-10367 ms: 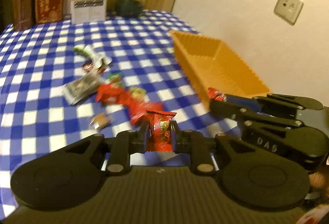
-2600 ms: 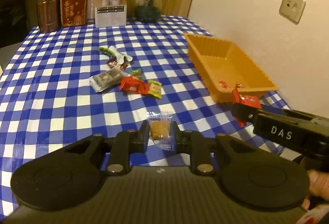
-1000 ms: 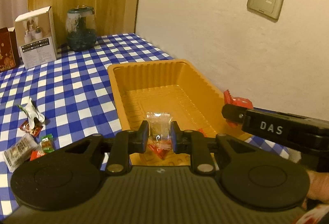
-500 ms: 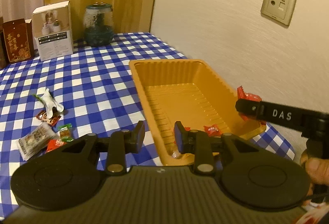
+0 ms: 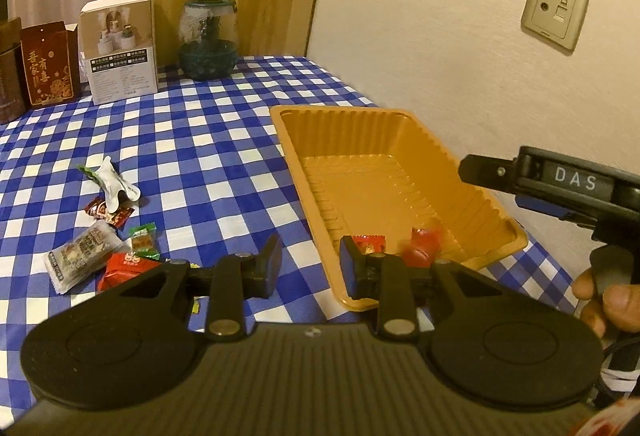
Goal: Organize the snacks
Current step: 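Withdraw both open tools from the tray back toward the snack pile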
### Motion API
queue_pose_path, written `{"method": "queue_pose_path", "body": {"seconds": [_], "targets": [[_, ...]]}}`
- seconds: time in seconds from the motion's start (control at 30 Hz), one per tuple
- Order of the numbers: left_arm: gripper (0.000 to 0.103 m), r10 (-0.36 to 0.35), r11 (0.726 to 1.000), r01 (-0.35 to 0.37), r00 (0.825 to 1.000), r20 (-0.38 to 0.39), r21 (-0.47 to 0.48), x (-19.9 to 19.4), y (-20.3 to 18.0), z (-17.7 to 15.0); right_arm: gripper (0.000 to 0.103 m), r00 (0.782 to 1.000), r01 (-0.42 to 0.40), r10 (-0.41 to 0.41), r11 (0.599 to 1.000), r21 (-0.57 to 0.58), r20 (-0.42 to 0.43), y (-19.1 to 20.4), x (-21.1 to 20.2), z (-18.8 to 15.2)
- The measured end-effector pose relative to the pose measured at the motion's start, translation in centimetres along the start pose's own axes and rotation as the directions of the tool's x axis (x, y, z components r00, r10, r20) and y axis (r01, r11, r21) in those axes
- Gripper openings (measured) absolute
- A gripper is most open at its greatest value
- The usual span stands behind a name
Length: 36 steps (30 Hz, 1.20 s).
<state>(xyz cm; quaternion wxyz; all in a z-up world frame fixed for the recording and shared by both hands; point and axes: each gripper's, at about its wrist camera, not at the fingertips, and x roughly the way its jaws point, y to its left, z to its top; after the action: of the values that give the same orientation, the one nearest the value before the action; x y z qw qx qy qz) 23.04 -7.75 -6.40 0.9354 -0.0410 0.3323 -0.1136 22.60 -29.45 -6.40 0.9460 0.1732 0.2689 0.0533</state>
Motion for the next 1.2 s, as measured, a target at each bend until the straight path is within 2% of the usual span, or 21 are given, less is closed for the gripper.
{"method": "queue_pose_path", "body": {"seconds": [0.33,0.53,0.63,0.7,1.2], "targets": [[0.028,-0.005,1.0,0.005,1.0,0.003,-0.013,-1.1,0.0,-0.3,0.086,1.0,0.021,-0.021,1.0,-0.002,-0.021,0.7,-1.5,-1.0],[0.034,-0.005,1.0,0.005,1.0,0.017,-0.021,-2.7,0.1,-0.3,0.086,0.999,0.02,-0.021,1.0,-0.01,-0.024,1.5,-3.2,-1.6],[0.042,-0.001,1.0,0.002,1.0,0.021,-0.025,-3.6,0.1,-0.5,0.086,0.999,0.021,-0.021,1.0,-0.015,-0.029,2.1,-4.1,-2.1],[0.051,-0.003,1.0,0.004,1.0,0.021,-0.031,-4.3,0.3,-0.7,0.086,0.999,0.019,-0.02,1.0,-0.012,-0.033,2.4,-4.5,-2.3],[0.083,0.044,0.995,-0.043,0.999,0.015,-0.086,-9.7,2.5,-3.4,0.086,0.998,0.021,-0.025,0.998,-0.067,-0.055,5.5,-8.3,-4.6]]}}
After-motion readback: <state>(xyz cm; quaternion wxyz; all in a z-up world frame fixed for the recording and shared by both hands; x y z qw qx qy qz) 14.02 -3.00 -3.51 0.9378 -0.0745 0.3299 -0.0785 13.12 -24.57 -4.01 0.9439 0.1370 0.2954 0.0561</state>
